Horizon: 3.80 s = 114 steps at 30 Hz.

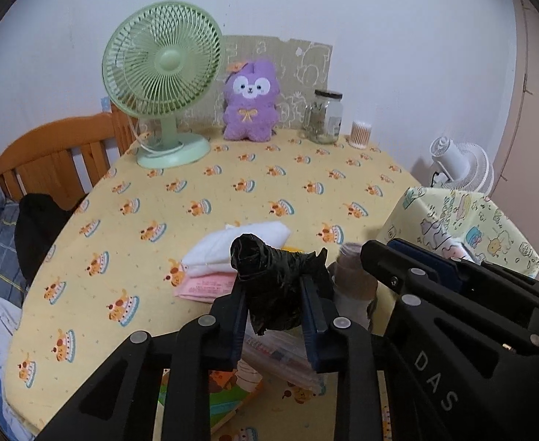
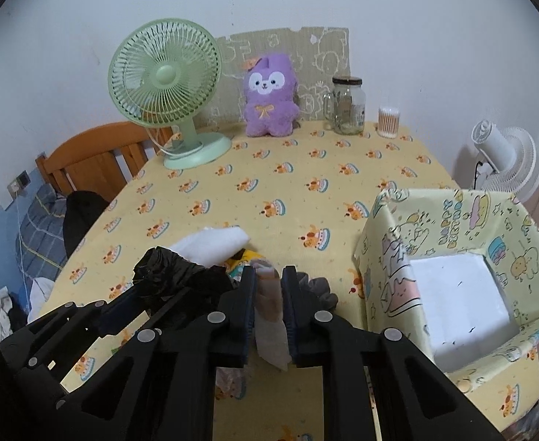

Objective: Organize soft objects
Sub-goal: 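Lift both held items and carry them toward the patterned gift box, then lower both items into the gift box and open both tools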

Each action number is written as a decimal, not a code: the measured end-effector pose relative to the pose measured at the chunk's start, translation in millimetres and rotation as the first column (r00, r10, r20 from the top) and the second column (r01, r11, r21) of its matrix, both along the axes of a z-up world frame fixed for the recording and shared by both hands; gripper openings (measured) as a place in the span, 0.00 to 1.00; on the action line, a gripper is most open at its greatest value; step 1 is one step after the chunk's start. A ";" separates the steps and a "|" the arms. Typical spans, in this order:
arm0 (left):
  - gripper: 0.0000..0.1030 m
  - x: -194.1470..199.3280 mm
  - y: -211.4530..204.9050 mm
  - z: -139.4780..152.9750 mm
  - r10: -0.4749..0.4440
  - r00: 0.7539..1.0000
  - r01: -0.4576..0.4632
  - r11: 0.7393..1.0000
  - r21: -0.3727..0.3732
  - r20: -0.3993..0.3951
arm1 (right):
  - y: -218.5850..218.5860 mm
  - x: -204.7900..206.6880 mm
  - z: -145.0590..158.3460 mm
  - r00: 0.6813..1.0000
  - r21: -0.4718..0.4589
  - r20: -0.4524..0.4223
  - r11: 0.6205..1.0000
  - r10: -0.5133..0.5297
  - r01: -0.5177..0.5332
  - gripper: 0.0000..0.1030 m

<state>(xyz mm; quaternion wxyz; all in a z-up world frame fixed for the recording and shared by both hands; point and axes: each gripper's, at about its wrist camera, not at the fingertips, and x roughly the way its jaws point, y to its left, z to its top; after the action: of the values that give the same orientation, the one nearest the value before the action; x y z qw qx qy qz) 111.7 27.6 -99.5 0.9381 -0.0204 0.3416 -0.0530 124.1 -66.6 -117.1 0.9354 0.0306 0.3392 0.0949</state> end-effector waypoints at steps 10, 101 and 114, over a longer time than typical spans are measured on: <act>0.25 1.8 0.6 -13.9 0.013 0.999 -0.012 1.000 0.015 -0.034 | 0.8 1.6 -12.2 0.999 0.008 -0.035 1.000 0.001 -0.001 0.27; 0.25 11.0 -134.4 87.6 -0.222 0.956 0.214 0.975 0.064 0.192 | -127.4 -14.5 84.1 0.962 -0.007 0.203 0.982 -0.182 0.187 0.11; 0.29 36.9 -188.7 53.2 -0.309 0.947 0.308 0.951 0.033 0.087 | -180.0 6.7 49.0 0.957 -0.030 0.116 0.962 -0.266 0.271 0.11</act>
<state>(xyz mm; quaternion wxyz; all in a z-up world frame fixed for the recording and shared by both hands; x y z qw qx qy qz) 148.6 -161.0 -46.3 0.9331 0.0447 0.2977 -0.1965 130.8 -246.6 -68.1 0.9575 0.0496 0.2815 -0.0392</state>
